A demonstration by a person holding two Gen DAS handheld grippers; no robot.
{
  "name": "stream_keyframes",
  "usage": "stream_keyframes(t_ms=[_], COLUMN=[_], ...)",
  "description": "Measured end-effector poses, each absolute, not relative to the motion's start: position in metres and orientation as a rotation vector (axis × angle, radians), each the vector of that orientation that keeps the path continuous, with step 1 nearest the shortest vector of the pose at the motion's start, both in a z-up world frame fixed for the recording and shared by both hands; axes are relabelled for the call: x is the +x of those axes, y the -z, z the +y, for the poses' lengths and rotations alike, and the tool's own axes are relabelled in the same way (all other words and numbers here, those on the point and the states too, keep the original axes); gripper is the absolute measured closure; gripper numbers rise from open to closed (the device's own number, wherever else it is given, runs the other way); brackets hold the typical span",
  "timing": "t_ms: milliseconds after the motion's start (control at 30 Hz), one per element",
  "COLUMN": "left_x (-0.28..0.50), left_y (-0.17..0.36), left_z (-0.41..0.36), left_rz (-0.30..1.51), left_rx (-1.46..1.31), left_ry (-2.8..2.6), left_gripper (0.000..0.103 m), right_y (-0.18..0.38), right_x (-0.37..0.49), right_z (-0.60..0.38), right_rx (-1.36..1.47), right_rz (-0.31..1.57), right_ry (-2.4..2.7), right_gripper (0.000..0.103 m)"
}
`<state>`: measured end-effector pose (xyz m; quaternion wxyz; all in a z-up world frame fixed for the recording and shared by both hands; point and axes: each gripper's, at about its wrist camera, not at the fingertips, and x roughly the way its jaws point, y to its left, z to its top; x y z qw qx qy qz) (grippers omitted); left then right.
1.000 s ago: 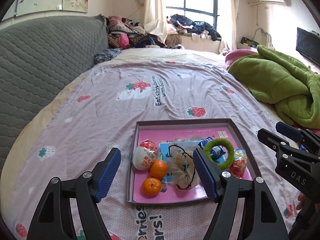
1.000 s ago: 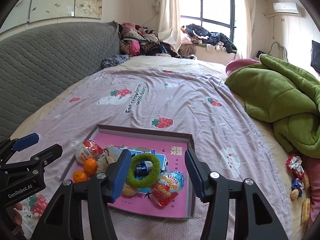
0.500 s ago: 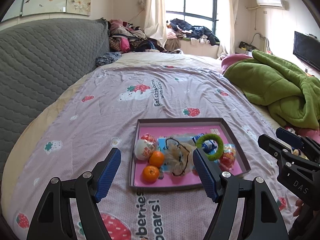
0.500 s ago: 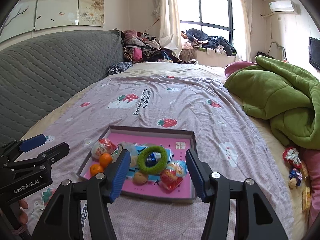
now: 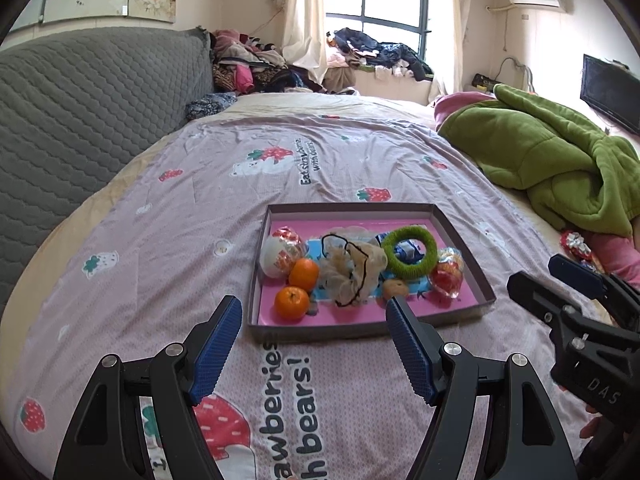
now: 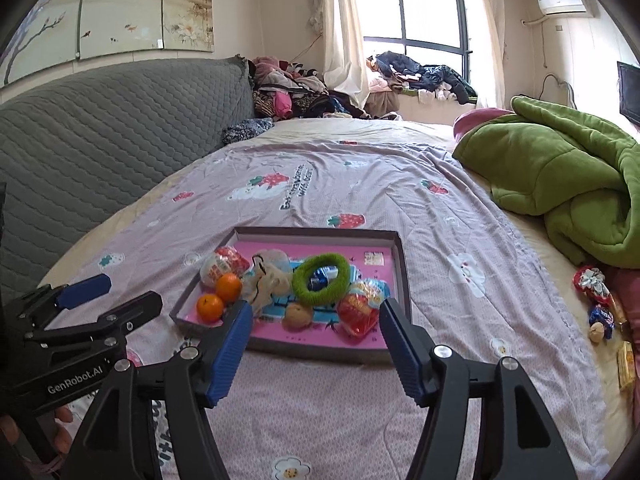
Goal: Organize objects
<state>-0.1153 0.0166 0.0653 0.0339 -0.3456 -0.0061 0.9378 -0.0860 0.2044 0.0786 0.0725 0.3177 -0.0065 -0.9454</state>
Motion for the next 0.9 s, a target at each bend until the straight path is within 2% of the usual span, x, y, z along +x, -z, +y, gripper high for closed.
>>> stream_keyframes(t_ms=[200, 900], left_x=[-0.109, -0.096], left_y=[-0.060, -0.035], left_z=[0.015, 0.028], left_rz=[-0.021, 0.036], left_rx=[-1.072, -1.097], left_ry=[-2.887, -2.865], left_gripper=[0.027, 0.027], right_y=[-0.069, -0.040], right_x=[-0.079, -0.061], right_z=[0.206, 0.215], right_rx=[0.943, 0.955], right_rz=[0.038, 0.033], right_ry=[2.879, 2.880], right_gripper=[0.037, 0.037])
